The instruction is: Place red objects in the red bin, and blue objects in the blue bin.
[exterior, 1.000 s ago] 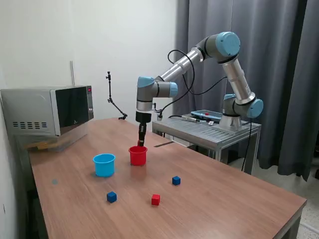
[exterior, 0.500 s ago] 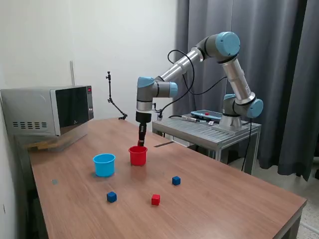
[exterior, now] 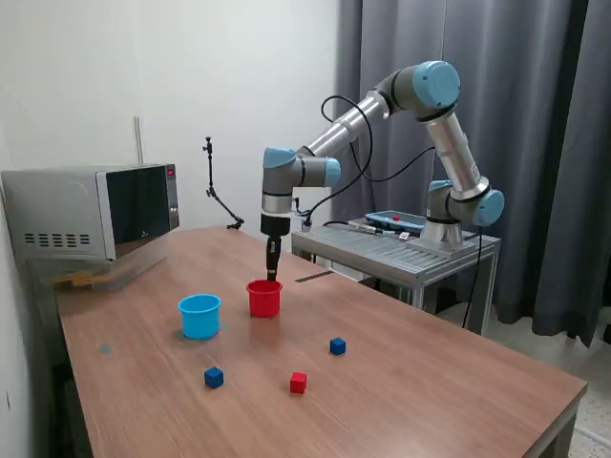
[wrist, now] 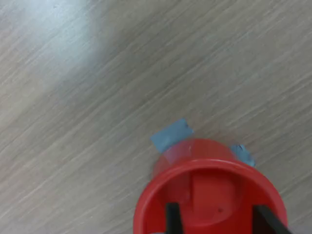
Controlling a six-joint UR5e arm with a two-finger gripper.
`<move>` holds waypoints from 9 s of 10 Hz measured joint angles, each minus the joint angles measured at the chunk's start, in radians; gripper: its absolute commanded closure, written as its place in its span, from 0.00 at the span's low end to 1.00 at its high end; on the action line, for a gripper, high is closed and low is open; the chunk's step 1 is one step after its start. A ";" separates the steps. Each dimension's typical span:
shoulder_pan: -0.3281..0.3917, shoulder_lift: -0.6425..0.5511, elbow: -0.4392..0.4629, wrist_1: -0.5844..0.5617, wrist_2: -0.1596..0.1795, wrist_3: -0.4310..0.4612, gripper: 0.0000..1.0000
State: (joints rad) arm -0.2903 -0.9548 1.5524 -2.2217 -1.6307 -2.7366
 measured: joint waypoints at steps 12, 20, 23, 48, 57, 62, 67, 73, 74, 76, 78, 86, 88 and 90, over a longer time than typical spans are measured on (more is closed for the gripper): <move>0.325 0.014 -0.218 0.052 0.010 0.080 0.00; 0.441 0.222 -0.473 0.151 0.003 0.501 0.00; 0.474 0.265 -0.489 0.170 0.004 0.562 0.00; 0.407 0.445 -0.609 0.142 0.002 0.495 0.00; 0.399 0.446 -0.606 0.140 0.002 0.495 0.00; 0.398 0.446 -0.608 0.140 0.002 0.495 0.00; 0.398 0.455 -0.616 0.140 0.004 0.495 0.00; 0.398 0.456 -0.621 0.140 0.005 0.495 0.00; 0.398 0.456 -0.621 0.140 0.005 0.495 0.00; 0.398 0.456 -0.621 0.140 0.004 0.495 1.00; 0.398 0.456 -0.621 0.140 0.003 0.495 1.00; 0.398 0.454 -0.633 0.139 0.000 0.490 1.00; 0.393 0.414 -0.652 0.139 -0.030 0.470 1.00; 0.372 0.331 -0.639 0.142 -0.064 0.456 1.00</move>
State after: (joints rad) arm 0.0820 -0.6243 0.9134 -2.0799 -1.6943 -2.2810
